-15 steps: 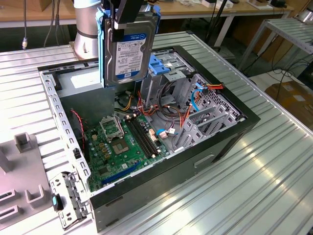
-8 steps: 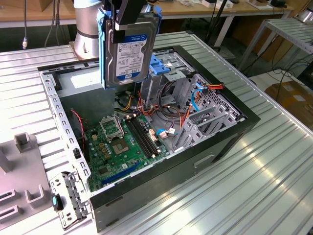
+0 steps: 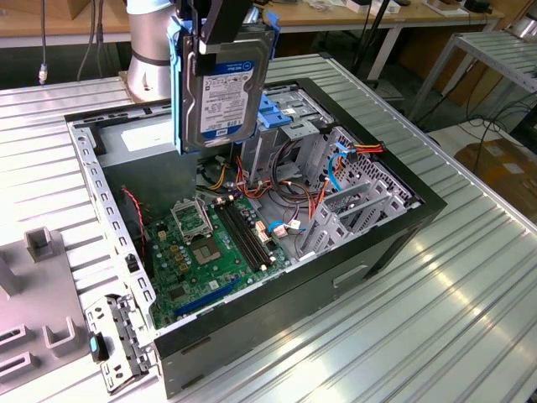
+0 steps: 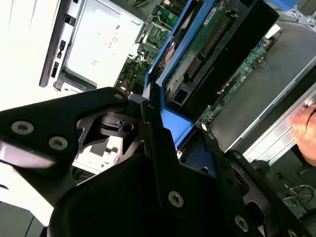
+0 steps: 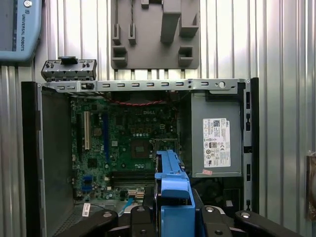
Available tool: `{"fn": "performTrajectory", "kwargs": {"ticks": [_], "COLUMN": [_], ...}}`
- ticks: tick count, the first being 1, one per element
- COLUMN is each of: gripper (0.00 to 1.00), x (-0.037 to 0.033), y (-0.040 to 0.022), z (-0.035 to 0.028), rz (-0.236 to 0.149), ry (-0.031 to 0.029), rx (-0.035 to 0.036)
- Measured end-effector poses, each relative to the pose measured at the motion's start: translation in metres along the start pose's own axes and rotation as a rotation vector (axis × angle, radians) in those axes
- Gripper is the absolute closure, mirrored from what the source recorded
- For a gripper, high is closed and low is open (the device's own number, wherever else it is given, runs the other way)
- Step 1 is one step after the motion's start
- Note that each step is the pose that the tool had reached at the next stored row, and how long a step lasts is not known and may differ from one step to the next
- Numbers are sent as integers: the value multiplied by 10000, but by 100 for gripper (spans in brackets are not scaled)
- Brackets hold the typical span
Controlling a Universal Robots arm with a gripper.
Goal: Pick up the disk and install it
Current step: 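Insert the disk into the insertion slot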
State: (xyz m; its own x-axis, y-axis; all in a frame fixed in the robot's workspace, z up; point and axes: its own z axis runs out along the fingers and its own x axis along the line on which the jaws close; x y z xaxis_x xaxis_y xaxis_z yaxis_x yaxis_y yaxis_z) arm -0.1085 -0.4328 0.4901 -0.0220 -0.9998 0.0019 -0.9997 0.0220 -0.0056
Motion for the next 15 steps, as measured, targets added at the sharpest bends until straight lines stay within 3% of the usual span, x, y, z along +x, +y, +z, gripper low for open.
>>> {"fn": "performTrajectory", "kwargs": {"ticks": [15], "gripper": [63], "x": [78], "y": [-2], "z": [0], "rz": [-1], "ry": [0], "rx": [0]}}
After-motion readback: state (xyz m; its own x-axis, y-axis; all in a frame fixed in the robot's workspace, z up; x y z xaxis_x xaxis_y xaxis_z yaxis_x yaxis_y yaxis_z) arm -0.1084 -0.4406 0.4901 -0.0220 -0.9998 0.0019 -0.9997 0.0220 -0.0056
